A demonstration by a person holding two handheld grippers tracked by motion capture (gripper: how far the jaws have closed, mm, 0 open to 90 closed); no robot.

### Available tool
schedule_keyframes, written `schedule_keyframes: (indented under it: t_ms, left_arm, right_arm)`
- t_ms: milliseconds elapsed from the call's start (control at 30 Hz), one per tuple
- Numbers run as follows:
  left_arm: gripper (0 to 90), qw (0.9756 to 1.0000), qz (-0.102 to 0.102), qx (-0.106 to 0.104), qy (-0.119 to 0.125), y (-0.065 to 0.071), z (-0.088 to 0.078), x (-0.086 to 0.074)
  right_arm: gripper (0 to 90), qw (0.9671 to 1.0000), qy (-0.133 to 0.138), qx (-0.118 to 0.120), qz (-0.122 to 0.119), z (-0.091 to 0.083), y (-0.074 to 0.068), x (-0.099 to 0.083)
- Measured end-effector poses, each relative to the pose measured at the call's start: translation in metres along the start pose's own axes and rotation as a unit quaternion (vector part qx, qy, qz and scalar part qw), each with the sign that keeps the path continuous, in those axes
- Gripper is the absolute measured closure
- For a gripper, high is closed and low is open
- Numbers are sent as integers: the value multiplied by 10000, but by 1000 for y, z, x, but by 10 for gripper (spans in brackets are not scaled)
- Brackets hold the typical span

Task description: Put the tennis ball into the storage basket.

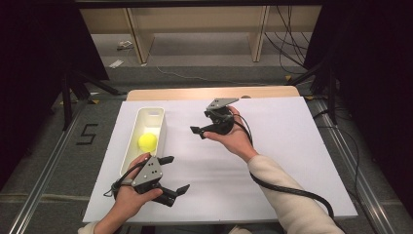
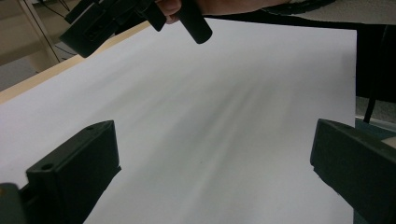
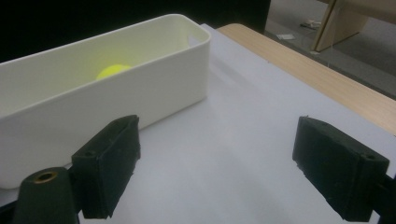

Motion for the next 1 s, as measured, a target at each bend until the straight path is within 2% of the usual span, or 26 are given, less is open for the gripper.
schedule_keyframes:
  t_ms: [333, 1000]
  left_arm:
    - [7, 10000, -7, 6, -7, 0, 0, 0]
    - [7, 10000, -13, 22, -8, -1, 0, 0]
  right_arm:
    - [157, 9998, 39, -167, 113, -21, 9, -14]
    - [156, 9986, 101, -419, 304, -60, 18, -44]
Point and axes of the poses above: each handheld gripper's, and its own axes: z roughly forward along the jaws, x roughly out of its top, y roughly to its right, the point moved 1 cm from there along z, roughly forward along the jaws, and after that the axes turned 5 degrees about x, right-handed, at the moved point
